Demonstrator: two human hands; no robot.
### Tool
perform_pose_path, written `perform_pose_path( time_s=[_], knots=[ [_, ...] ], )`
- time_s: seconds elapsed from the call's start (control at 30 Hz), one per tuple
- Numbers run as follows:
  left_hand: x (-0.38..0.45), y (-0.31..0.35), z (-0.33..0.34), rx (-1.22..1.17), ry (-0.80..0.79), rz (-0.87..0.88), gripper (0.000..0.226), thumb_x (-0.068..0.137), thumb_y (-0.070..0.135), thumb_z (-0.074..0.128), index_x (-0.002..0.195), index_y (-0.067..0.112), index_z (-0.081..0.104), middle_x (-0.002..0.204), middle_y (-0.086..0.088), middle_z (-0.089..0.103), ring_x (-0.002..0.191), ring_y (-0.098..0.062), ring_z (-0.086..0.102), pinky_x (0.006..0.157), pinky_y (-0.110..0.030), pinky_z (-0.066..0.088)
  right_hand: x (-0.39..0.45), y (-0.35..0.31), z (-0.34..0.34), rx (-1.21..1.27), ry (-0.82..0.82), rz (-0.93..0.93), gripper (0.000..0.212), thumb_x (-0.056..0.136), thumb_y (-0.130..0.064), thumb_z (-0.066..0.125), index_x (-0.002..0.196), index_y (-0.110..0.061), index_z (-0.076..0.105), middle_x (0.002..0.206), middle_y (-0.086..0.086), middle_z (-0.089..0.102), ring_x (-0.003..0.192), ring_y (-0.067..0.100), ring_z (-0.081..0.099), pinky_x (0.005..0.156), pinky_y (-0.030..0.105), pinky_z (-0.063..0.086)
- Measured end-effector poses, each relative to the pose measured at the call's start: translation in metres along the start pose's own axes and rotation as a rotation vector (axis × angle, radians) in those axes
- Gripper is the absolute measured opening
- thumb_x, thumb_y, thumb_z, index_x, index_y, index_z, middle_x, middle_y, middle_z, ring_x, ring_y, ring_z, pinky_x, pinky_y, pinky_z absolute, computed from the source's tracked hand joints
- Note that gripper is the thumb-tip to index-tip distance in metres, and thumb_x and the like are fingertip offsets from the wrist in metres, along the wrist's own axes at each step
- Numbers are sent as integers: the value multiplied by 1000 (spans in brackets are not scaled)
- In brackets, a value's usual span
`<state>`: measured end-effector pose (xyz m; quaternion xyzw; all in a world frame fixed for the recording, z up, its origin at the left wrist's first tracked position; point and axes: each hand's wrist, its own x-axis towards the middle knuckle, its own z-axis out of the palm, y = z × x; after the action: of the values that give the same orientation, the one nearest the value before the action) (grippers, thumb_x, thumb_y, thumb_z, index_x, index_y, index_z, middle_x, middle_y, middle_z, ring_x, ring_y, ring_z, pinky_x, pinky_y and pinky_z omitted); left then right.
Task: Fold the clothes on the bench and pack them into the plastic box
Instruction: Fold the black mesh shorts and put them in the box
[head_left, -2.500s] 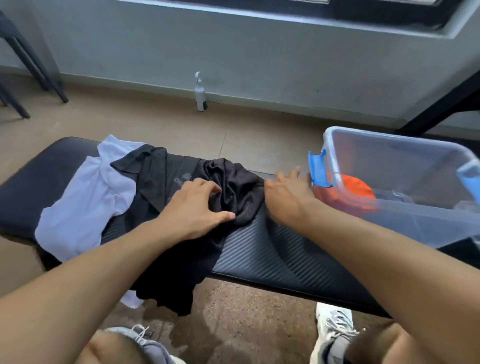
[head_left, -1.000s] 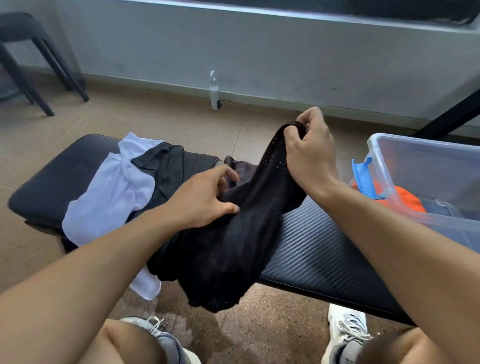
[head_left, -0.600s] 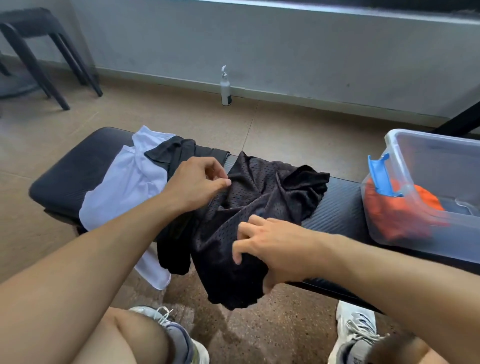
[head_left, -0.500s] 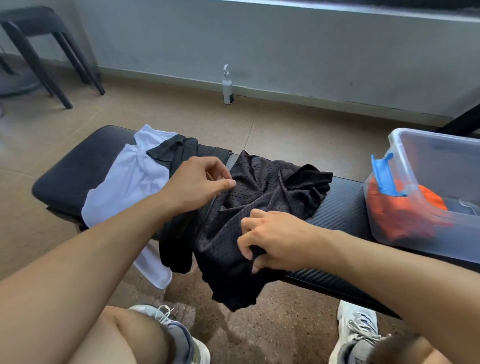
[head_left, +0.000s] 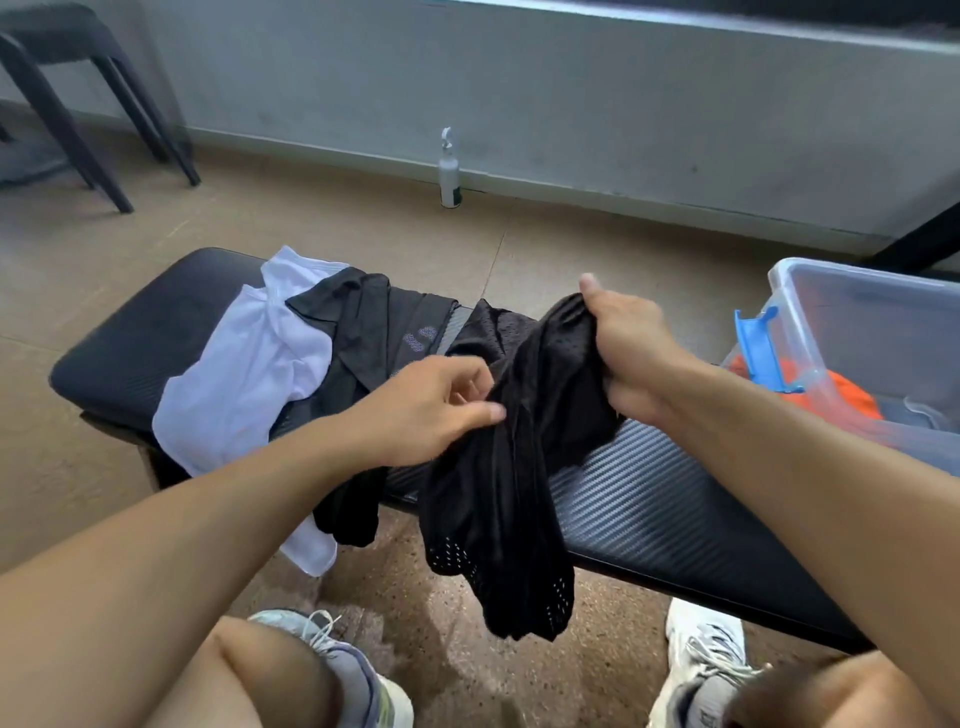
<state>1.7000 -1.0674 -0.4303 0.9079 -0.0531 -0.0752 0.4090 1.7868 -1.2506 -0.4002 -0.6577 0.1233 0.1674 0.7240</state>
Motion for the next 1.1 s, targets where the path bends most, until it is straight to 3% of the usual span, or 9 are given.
perform_pose_path(
  time_s=[0.13, 0.23, 0.3, 0.43, 0.57, 0.7, 0.8, 0.93, 1.1],
  knots=[
    [16, 3, -8, -531, 251, -202, 15, 100, 22, 60, 86, 18, 54, 68, -2, 62, 54, -9, 57, 55, -26, 52, 15, -2, -19, -381, 129, -320, 24, 98, -43, 58, 84, -24, 61, 82, -6, 64, 78, 12, 61, 79, 36, 54],
    [27, -9, -13, -617, 336, -299, 14, 101, 24, 58, 89, 19, 55, 74, -2, 65, 61, -14, 60, 50, -28, 50, 1, 9, -21, -803, 72, -664, 15, 88, -36, 73, 95, -32, 60, 100, -11, 59, 96, 7, 54, 89, 29, 45],
    [33, -17, -15, -672, 374, -351, 14, 101, 25, 57, 90, 18, 56, 80, -3, 68, 69, -19, 64, 57, -34, 54, -20, 11, -17, -983, -175, -828, 28, 81, -39, 80, 100, -33, 60, 104, -14, 59, 98, 6, 54, 88, 28, 47],
    [38, -17, -17, -771, 410, -386, 12, 103, 21, 55, 91, 18, 52, 85, -3, 65, 63, -14, 63, 51, -30, 53, -42, 29, -8, -1398, -882, -743, 66, 72, -49, 84, 129, -39, 52, 123, -13, 53, 110, 7, 54, 93, 31, 49],
    [38, -20, -16, -727, 382, -383, 12, 101, 23, 57, 91, 18, 56, 89, -4, 67, 73, -16, 65, 54, -28, 53, -43, 62, -8, -1786, -897, -957, 82, 69, -60, 80, 137, -38, 40, 124, -5, 45, 114, 17, 48, 89, 36, 49],
    [32, -16, -18, -636, 428, -340, 15, 90, 26, 73, 88, 18, 62, 92, -5, 68, 79, -16, 67, 67, -30, 58, -45, 57, -2, -1678, -903, -1004, 30, 86, -49, 69, 104, -29, 55, 98, -11, 51, 103, 16, 55, 75, 38, 49],
    [23, -4, -28, -368, 520, -256, 31, 80, 48, 79, 73, 22, 64, 71, 4, 64, 67, -11, 58, 64, -28, 48, -47, 45, -3, -1479, -776, -853, 26, 87, -48, 70, 89, -30, 52, 86, -16, 51, 86, 10, 52, 70, 33, 45],
    [-4, 22, -33, -267, 180, -206, 71, 73, 85, 53, 72, 16, 69, 71, 1, 70, 68, -14, 63, 73, -37, 50, -46, 30, -3, -787, -479, -555, 21, 86, -36, 77, 82, -22, 61, 67, -10, 63, 56, 10, 56, 57, 30, 46],
    [-18, 28, -31, -286, 75, -142, 45, 70, 64, 78, 93, 26, 70, 94, 1, 76, 89, -17, 74, 92, -41, 56, -47, 19, -1, -528, -358, -545, 9, 88, -30, 75, 84, -23, 71, 63, -6, 60, 58, 16, 50, 58, 37, 44]
  ],
)
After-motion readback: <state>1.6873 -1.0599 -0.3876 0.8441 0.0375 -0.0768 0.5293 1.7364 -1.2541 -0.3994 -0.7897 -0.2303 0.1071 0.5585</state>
